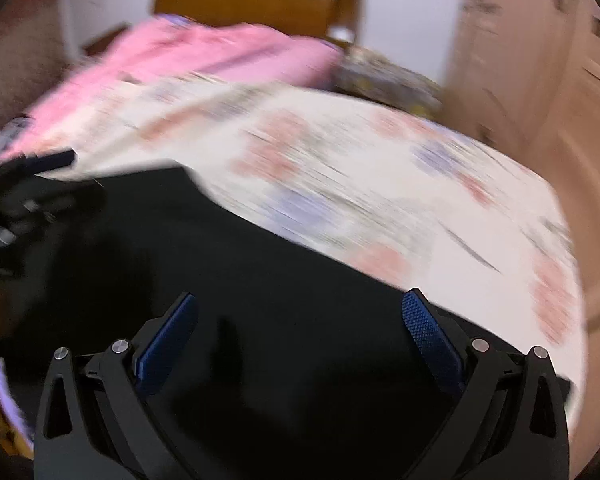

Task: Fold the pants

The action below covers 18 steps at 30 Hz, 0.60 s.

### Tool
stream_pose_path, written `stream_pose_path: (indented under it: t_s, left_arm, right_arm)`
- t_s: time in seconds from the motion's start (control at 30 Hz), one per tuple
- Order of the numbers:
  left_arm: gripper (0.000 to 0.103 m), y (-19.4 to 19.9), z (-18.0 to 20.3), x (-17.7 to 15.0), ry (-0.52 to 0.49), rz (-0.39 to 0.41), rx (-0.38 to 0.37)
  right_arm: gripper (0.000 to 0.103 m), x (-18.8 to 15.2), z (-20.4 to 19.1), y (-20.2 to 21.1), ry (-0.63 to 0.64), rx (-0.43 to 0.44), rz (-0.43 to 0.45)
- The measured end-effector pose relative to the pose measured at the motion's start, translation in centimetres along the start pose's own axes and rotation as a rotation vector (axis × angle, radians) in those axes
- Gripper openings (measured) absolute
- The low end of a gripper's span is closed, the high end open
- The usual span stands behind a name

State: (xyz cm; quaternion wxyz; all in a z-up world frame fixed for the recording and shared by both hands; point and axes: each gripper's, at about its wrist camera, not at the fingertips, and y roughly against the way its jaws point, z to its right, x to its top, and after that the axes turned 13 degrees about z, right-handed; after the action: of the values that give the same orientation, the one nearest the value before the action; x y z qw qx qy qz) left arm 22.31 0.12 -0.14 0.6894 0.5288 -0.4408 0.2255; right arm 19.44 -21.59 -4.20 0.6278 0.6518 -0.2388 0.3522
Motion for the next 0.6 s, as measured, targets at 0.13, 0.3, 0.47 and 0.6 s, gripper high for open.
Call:
stream_pose_path:
  t_s: [0.13,0.3,0.47,0.6]
  left_arm:
    - [0.101,-6.3,2.2,-1.2,-0.057,-0.110,-0.010]
    - [0.102,-8.2,2.4,-1.8,-0.093,-0.137,0.062]
    - [0.102,-8.2,2.5,-1.9,-0.094,-0.134,0.074]
    - [0.102,-8.2,2.3,-1.9,-0.091,-0.135,0.072]
  right_arm:
    - [0.098,-2.4,4.3,0.8,-0.089,-0.039,-0.013]
    - [0.099,-2.9,6.6,0.2,-0.160,-0.041,-0.030]
    - [0.098,-2.6,6.0,2.9,-0.133,-0.119,0.011]
    - [0.099,-5.2,6.3,1.9,-0.059,-0.109,-0.120]
